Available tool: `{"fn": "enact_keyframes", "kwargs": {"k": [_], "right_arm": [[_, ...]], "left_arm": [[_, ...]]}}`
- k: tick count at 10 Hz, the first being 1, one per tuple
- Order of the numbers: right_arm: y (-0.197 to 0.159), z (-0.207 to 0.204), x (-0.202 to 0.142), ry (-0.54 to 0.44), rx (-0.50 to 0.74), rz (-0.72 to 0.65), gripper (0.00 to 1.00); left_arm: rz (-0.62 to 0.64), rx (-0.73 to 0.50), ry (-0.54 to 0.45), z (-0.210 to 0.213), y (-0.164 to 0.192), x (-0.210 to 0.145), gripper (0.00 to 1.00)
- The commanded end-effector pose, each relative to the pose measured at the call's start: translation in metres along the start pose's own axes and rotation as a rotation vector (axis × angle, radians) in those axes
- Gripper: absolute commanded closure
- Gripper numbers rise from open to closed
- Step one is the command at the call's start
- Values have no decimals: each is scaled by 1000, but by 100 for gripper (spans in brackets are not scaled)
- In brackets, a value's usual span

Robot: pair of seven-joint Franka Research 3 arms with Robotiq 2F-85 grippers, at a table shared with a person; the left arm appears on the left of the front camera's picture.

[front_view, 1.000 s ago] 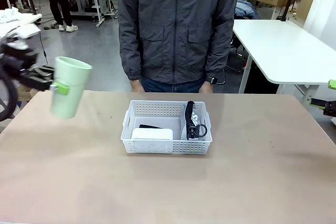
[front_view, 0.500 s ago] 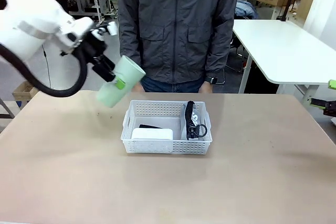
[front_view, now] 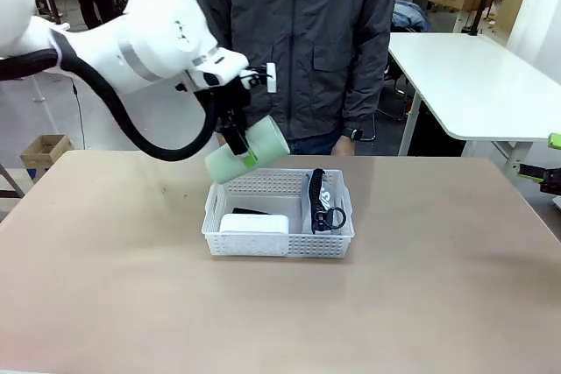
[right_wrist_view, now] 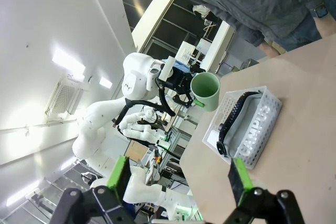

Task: Efficiently arrange items inside the basket to fit them all.
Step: Pick up the Reusable plastic cup and place it inside the Organizing basket.

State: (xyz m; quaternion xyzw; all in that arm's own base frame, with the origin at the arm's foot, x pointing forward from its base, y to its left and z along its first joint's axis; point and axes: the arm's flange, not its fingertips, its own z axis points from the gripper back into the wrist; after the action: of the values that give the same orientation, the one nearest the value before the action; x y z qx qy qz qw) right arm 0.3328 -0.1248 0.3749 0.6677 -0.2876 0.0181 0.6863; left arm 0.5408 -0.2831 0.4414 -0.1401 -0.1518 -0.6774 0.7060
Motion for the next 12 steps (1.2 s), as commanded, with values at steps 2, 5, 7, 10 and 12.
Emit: {"fn": "enact_keyframes", "kwargs": {"k": [2, 5, 7, 10, 12], "right_arm": [[4, -1, 3, -10, -8, -19, 0], [4, -1, 3, -10, -8, -19, 0], [4, -1, 3, -10, -8, -19, 0], [4, -1, 3, -10, -8, -19, 0], [4, -1, 3, -10, -8, -19, 0]], "left_arm": [[-117, 29, 32, -19, -7, 21, 13], [-181, 2, 87, -40, -5, 20, 13], [-161, -26, 93, -47, -4, 17, 13], [-137, -29, 112, -61, 3, 12, 13], [-132, -27, 119, -62, 3, 12, 13]]}}
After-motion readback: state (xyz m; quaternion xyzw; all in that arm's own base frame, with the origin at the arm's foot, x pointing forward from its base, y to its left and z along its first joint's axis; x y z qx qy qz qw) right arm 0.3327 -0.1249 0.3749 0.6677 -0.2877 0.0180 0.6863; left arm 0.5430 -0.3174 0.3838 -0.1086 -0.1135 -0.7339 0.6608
